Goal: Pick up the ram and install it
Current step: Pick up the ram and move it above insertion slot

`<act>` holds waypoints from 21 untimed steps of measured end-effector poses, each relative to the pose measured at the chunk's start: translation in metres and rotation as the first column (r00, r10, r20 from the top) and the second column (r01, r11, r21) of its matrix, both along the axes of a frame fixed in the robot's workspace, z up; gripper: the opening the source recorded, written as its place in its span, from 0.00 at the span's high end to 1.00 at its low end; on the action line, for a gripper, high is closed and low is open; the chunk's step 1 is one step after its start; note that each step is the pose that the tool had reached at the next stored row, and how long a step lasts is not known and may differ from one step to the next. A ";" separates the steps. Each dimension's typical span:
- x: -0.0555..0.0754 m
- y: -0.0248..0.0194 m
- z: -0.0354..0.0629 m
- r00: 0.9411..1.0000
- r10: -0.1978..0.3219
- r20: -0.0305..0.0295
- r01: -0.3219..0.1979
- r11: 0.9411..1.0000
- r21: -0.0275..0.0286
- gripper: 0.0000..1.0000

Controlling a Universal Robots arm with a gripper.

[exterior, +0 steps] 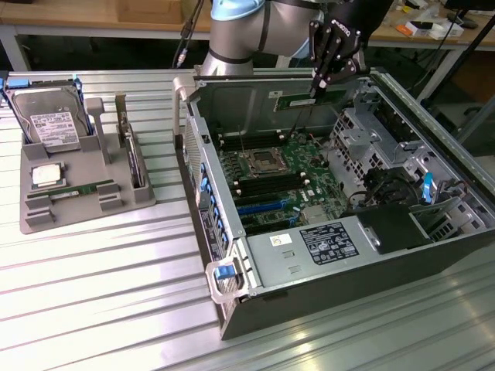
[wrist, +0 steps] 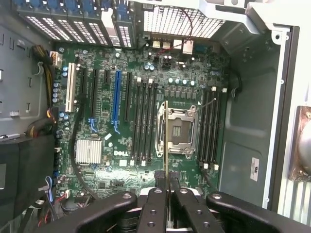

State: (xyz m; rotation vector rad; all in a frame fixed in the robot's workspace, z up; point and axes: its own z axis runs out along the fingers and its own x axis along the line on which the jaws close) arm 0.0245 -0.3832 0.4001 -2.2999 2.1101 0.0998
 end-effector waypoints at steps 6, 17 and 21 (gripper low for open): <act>0.012 0.0000 0.0000 1.000 0.000 0.000 0.000 1.000 -0.001 0.88; 0.034 0.0000 0.0000 1.000 0.000 0.000 0.000 1.000 -0.004 0.88; 0.034 0.0000 0.0000 1.000 0.000 0.000 0.000 1.000 -0.004 0.88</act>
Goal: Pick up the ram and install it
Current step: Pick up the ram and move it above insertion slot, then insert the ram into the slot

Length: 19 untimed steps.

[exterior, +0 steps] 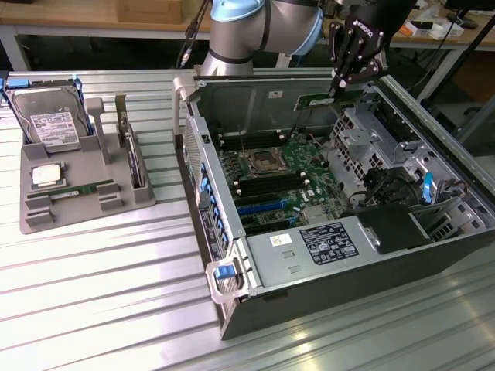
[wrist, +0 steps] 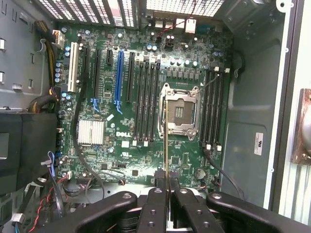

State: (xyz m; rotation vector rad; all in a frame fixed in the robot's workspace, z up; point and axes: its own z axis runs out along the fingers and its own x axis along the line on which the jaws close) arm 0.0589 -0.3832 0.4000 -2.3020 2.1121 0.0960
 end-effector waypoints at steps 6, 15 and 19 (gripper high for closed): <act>-0.001 -0.0001 0.0000 1.000 0.000 0.000 0.000 1.000 0.000 0.88; -0.033 -0.0007 -0.0107 1.000 -0.010 0.000 0.010 1.000 0.000 0.88; -0.034 -0.0007 -0.0155 1.000 -0.011 0.000 0.011 1.000 0.000 0.88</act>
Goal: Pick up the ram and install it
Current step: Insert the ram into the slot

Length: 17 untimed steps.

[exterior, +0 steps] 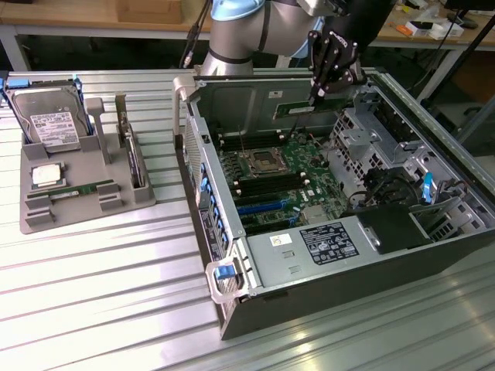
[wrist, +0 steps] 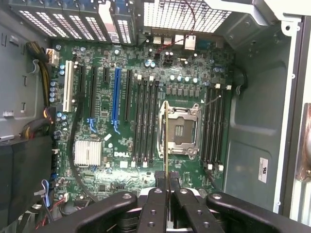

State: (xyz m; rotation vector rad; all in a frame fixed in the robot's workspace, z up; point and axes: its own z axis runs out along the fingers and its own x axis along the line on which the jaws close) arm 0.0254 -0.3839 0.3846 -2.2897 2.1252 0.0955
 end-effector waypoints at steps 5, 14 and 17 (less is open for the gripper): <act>0.000 -0.0001 -0.0033 1.000 0.000 0.000 0.000 1.000 0.000 0.88; 0.000 -0.0002 -0.0150 1.000 -0.001 0.000 0.001 1.000 0.000 0.88; 0.000 -0.0002 -0.0190 1.000 -0.001 0.000 0.001 1.000 0.000 0.88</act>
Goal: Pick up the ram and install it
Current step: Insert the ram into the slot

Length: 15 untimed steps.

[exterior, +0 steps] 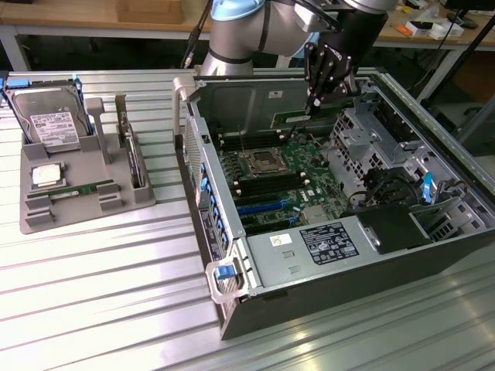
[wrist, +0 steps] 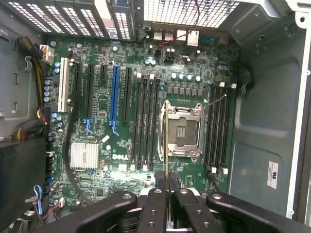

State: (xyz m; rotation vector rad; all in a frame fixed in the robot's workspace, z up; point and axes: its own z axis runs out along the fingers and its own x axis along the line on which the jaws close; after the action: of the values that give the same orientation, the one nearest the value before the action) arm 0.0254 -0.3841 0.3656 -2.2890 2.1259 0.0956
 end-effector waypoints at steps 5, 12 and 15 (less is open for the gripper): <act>0.000 0.0000 -0.0059 1.000 0.000 0.000 0.000 1.000 0.000 0.88; 0.000 -0.0002 -0.0141 1.000 0.000 0.000 0.000 1.000 0.000 0.88; 0.000 -0.0002 -0.0174 1.000 0.000 0.000 0.000 1.000 0.000 0.88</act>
State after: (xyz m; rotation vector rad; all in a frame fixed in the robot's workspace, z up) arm 0.0254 -0.3843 0.3481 -2.2890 2.1259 0.0955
